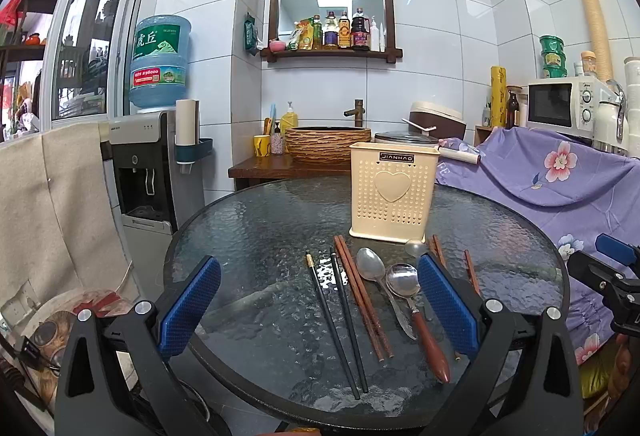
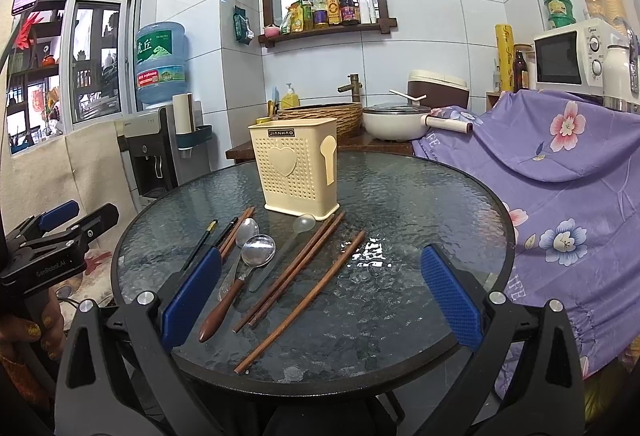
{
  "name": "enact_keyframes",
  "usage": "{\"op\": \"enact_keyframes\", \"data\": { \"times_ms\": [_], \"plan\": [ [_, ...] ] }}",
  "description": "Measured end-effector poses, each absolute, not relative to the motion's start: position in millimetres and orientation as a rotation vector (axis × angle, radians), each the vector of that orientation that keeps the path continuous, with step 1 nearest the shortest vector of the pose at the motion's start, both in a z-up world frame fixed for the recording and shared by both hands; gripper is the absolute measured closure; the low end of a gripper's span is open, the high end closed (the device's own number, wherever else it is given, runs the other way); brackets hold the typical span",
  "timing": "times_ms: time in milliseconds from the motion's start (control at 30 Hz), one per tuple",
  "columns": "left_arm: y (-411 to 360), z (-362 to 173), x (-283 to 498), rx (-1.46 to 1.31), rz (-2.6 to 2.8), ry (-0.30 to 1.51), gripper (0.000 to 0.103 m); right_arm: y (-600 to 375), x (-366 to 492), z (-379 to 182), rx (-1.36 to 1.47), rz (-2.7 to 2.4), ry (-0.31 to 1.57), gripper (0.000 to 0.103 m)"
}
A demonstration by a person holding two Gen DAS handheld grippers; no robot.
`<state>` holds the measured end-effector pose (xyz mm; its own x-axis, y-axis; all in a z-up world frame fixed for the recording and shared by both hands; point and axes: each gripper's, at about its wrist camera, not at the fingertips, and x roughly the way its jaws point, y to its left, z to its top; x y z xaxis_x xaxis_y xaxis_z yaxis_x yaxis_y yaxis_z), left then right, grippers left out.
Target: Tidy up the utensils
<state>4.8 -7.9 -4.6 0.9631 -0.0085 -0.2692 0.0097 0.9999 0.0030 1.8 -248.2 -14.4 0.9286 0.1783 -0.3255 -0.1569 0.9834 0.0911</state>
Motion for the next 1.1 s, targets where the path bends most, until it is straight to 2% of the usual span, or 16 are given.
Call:
{"op": "enact_keyframes", "data": {
  "times_ms": [1100],
  "plan": [
    [-9.5,-4.7,6.3,0.015,-0.007,0.270,0.006,-246.6,3.8,-12.8,0.077,0.180,0.350,0.005]
  ]
}}
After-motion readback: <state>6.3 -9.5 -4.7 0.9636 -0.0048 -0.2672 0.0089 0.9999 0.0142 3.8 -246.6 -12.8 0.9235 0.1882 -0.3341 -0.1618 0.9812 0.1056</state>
